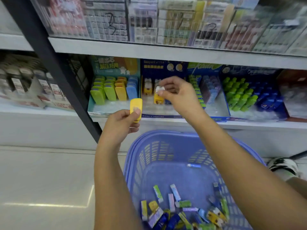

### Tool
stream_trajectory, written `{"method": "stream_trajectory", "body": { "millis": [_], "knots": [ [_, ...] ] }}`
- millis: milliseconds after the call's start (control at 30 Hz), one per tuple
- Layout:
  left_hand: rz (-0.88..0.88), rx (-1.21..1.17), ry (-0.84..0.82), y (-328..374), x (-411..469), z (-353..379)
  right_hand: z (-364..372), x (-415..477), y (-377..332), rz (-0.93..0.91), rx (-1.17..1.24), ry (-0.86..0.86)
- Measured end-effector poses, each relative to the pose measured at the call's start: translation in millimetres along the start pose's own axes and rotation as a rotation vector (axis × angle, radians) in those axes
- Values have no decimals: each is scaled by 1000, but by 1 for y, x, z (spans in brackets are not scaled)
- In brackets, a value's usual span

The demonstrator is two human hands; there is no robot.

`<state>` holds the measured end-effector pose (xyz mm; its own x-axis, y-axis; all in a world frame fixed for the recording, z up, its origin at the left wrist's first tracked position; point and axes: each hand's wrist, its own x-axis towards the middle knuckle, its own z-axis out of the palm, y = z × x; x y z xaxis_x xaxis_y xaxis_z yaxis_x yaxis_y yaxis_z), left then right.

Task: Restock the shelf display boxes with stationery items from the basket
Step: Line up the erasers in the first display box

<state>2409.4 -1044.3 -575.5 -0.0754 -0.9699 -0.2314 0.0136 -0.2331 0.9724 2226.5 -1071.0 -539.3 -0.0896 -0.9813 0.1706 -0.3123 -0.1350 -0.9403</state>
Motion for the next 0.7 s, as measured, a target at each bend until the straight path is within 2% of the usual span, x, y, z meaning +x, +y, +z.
{"method": "stream_trajectory", "body": {
  "millis": [67,200,533,700],
  "knots": [
    [24,-66,117,-4,3,-3,13,26,7,-49,-145,32],
    [26,-110,192,-11,11,-7,32,58,24,-103,-548,-70],
    [56,-108,224,-14,15,-6,39,71,27,-210,-876,-88],
    [61,-120,196,-8,11,-8,33,71,8,-187,-969,-186]
  ]
}}
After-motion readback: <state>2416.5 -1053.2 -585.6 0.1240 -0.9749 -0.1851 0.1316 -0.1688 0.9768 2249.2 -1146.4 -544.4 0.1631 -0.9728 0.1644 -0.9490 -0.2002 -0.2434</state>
